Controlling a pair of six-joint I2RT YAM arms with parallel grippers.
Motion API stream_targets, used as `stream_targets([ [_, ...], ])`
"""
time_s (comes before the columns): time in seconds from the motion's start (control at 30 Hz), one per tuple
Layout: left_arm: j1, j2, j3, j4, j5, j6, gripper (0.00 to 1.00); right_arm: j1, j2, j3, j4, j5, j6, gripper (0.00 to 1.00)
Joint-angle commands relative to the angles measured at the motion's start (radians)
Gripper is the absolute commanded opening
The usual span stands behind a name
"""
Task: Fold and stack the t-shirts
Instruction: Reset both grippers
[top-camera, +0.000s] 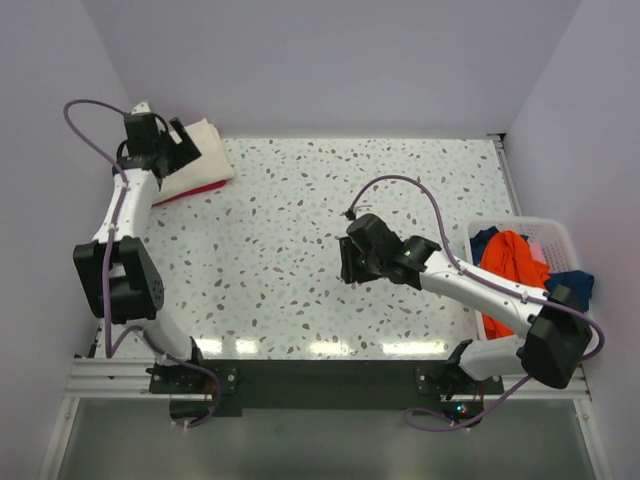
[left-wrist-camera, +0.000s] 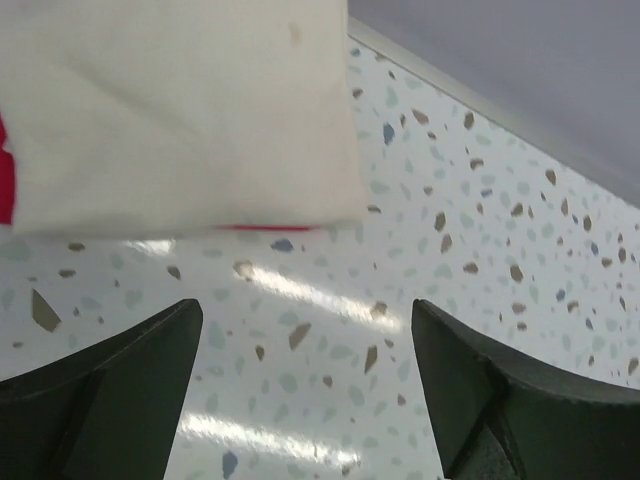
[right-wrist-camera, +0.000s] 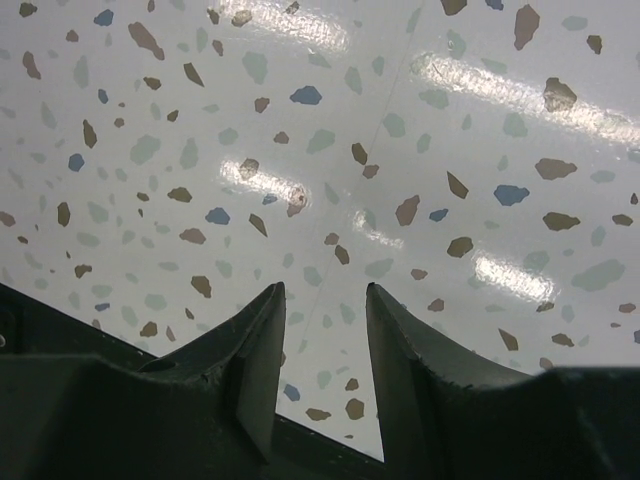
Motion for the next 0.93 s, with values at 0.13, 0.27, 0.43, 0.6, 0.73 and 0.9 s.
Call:
stream_targets([
  [0.13, -0.285, -0.348, -0.392, 0.094, -0.097, 0.020, 0.90, -0.008, -0.074, 0.018, -0.006, 0.108, -0.031, 0.42],
  [0.27, -0.467, -0.464, -0.576, 0.131, -0.146, -0.032, 0.90, -0.008, -0.116, 0.006, -0.006, 0.152, -0.037, 0.42],
  [0.43, -0.719, -0.547, -0.763, 0.209, -0.168, -0.138, 0.90, -0.010, -0.142, -0.005, -0.008, 0.220, -0.031, 0.42],
  [0.6, -0.857, -0.545, -0.772, 0.219, -0.211, -0.156, 0.90, -0.010, -0.145, -0.022, 0.011, 0.251, -0.011, 0.41],
  [0.73, -0.865, -0.571, -0.779, 0.231, -0.186, -0.130, 0.91, -0.010, -0.148, -0.028, 0.020, 0.255, -0.004, 0.38],
  [0.9, -0.865, -0.583, -0.727, 0.187, -0.179, -0.094, 0.91, -0.010, -0.166, -0.028, 0.018, 0.301, 0.002, 0.39],
])
